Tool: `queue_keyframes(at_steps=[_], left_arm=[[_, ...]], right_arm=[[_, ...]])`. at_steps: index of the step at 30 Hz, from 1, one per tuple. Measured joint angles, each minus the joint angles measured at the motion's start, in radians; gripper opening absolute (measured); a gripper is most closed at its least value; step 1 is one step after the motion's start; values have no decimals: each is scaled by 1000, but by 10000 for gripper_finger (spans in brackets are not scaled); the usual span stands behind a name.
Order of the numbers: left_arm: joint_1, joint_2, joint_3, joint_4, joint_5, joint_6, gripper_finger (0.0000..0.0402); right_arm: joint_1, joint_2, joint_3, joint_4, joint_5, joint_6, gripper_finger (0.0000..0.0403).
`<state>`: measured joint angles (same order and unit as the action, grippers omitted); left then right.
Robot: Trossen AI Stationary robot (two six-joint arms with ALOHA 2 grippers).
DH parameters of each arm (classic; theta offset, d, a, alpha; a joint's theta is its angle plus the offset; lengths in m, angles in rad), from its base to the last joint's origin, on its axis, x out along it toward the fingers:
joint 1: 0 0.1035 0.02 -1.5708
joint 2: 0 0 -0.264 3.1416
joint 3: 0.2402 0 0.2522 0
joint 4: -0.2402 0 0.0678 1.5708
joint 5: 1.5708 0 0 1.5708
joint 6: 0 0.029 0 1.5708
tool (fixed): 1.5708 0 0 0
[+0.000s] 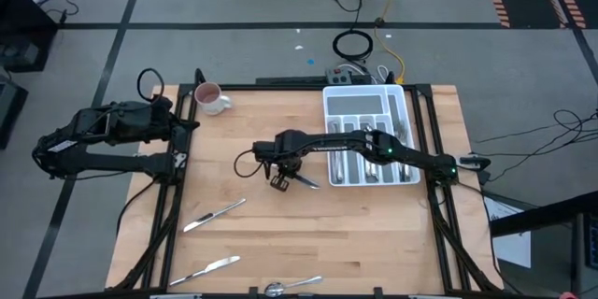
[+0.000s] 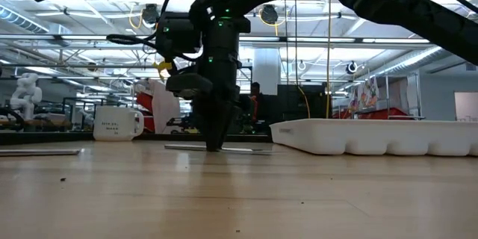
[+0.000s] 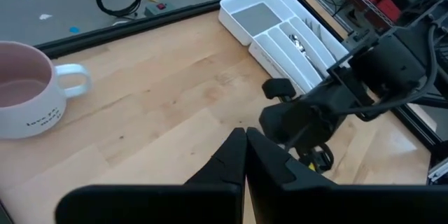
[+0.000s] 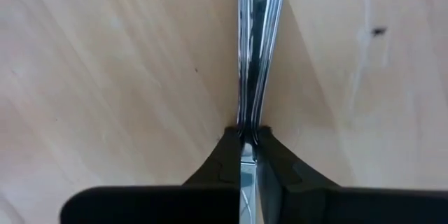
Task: Sort silverware
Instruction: Put the top knife in the left section of the silverware tray
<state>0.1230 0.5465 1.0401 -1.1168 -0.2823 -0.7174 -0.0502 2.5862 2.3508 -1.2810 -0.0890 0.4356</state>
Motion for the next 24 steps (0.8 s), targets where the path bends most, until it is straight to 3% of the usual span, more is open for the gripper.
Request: queue_keyframes(at_steps=[19,24], left_arm=[[0,0,0,0,-24,18,11],[0,0,0,0,-27,19,11]], right_arm=[[-4,-123,2,4,8,131,0],[-34,-201,3,-34,76,147,0]])
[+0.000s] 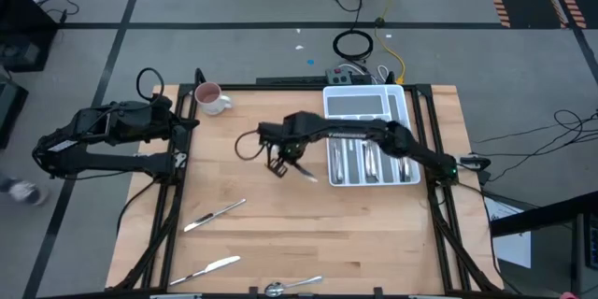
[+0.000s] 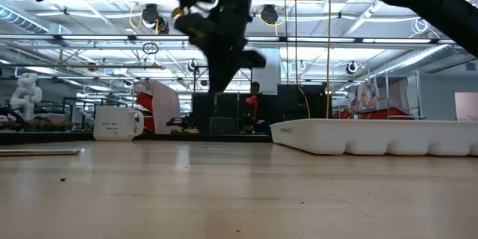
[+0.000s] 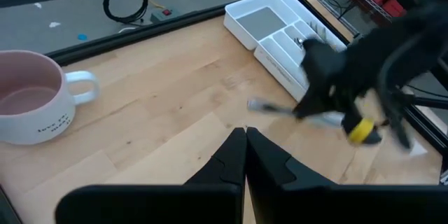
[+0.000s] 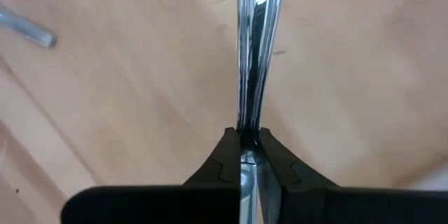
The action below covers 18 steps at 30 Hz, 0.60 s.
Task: Sort silverware
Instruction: Put the top knife in the left section of the silverware tray
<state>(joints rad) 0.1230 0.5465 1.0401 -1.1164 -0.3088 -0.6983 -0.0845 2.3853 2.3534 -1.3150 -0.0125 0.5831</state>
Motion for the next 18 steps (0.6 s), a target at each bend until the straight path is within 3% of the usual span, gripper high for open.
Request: queue_keyframes(at_steps=[12,18], left_arm=[[0,0,0,0,-6,5,11],[0,0,0,0,-7,6,11]], right_arm=[[-112,-142,2,-260,205,121,0],[-139,-145,2,-255,195,-109,0]])
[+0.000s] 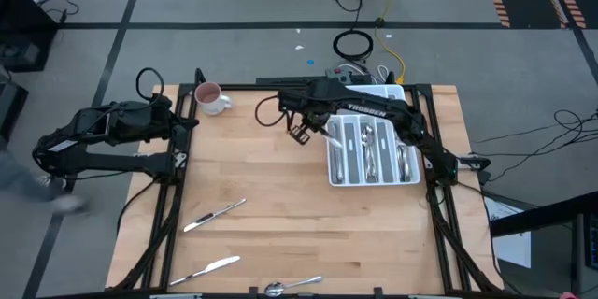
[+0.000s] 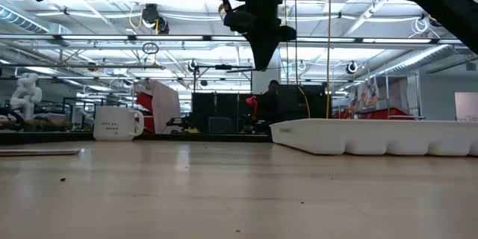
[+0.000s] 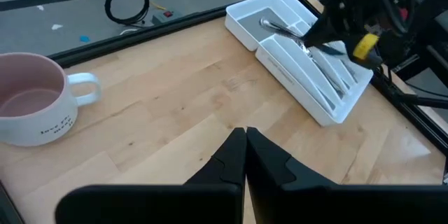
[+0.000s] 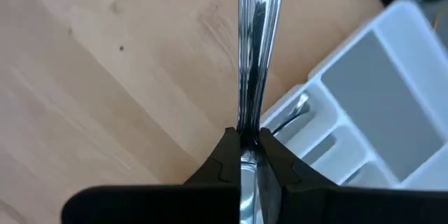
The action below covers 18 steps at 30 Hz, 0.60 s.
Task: Sort silverware
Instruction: Put the top knife in the left section of the silverware tray
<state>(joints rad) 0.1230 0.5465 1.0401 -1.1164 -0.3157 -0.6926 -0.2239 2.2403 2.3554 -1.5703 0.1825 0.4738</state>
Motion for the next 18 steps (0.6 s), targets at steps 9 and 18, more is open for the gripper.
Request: queue_keyframes(at_steps=[9,18], left_arm=[[0,0,0,0,-1,20,11],[0,0,0,0,-47,-74,11]], right_arm=[[2,-1,0,-1,82,-634,0],[-3,-1,-77,-2,135,-1246,0]])
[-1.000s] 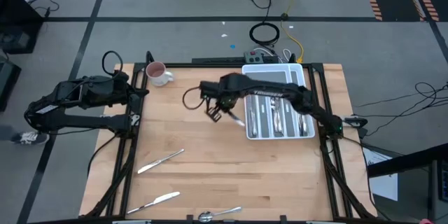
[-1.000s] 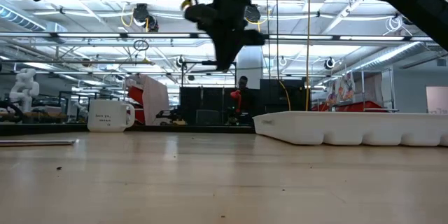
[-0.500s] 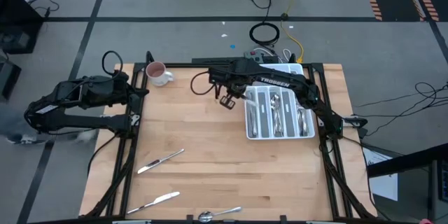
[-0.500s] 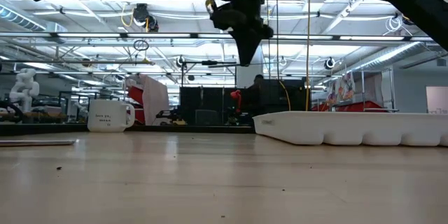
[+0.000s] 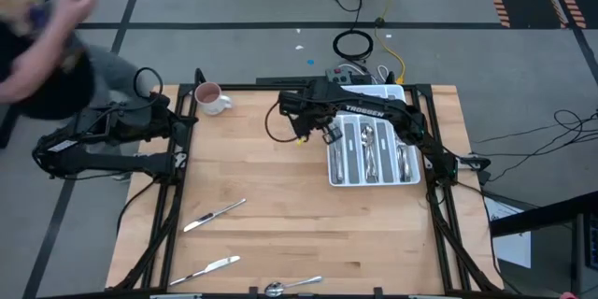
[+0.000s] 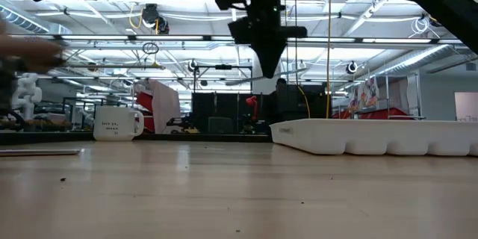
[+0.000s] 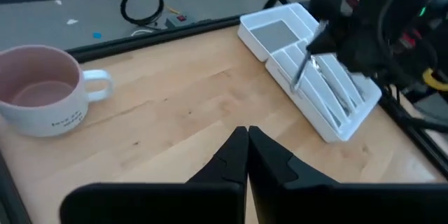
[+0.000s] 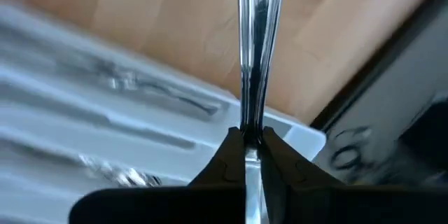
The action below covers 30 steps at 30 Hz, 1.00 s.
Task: Sort silverware
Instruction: Put the top knife in the left section of the silverware tray
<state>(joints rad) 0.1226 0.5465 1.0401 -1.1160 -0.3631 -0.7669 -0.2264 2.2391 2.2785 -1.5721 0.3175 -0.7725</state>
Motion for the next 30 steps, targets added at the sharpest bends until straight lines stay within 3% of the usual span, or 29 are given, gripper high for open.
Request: queue_keyframes(at_steps=[4,8,15,20,23,30], left_arm=[[0,0,0,1,-33,-19,11],[0,0,0,1,-61,-48,11],[0,0,0,1,-123,-65,11],[0,0,0,1,-171,-65,11],[0,0,0,1,-177,-65,11],[0,0,0,1,-204,-65,11]], right_arm=[[-2,0,-62,1,4,-155,0],[-2,-36,-151,3,-3,-193,0],[9,-235,-403,2,-2,-291,0],[40,-378,-607,40,10,-471,0],[66,-419,-711,100,83,-597,0],[104,-423,-779,227,127,-693,0]])
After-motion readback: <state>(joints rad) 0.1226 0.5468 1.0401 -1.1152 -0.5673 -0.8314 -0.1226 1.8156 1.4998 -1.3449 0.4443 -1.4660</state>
